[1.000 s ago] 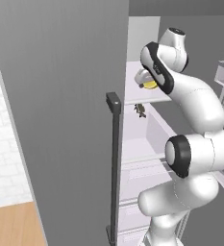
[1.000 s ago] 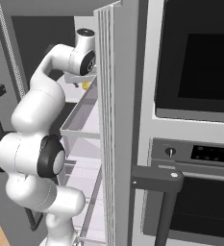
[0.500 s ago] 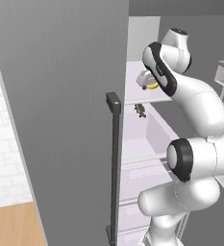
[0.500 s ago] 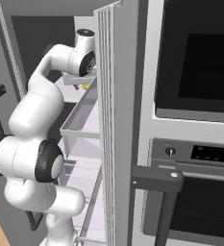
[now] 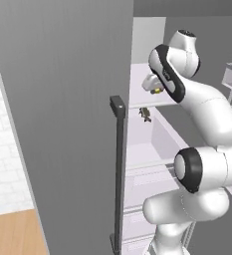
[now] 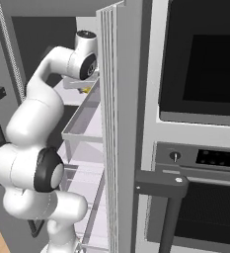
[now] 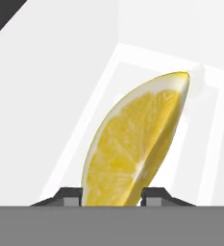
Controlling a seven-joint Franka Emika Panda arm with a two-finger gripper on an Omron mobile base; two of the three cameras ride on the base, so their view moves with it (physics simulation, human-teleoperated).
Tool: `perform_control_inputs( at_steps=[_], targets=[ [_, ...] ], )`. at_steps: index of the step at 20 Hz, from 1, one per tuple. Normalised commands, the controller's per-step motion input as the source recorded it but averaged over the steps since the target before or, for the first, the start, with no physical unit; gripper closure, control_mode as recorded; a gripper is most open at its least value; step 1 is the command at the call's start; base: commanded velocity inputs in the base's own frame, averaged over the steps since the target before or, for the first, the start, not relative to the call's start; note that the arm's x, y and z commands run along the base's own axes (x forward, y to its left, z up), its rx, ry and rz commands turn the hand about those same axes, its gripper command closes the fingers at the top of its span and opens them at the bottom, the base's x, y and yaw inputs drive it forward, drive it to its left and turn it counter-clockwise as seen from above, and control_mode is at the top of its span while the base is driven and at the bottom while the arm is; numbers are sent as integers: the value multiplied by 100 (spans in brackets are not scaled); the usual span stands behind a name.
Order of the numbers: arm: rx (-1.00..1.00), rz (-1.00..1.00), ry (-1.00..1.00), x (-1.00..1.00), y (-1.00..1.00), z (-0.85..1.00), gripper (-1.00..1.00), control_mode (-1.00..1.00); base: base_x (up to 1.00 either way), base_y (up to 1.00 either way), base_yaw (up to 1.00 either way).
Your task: Grab a lemon wedge from the fridge and one ice cube from the ice bowl, and put them in the glass of lemonade.
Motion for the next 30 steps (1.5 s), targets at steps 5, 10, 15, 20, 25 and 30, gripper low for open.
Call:
perform_control_inputs(
  at_steps=[5,10,15,20,25,30],
  targets=[
    [-2,1,-10,-93,0,26,100,-100,0,0,0],
    [-6,4,-10,-100,0,31,100,-100,0,0,0],
    [-6,3,-6,-100,0,5,100,-100,0,0,0],
    [-7,2,1,-100,0,-29,100,-100,0,0,0],
    [-8,0,19,-90,0,-73,100,-100,0,0,0],
    [-3,0,23,-47,0,-46,100,-100,0,0,0]
  ],
)
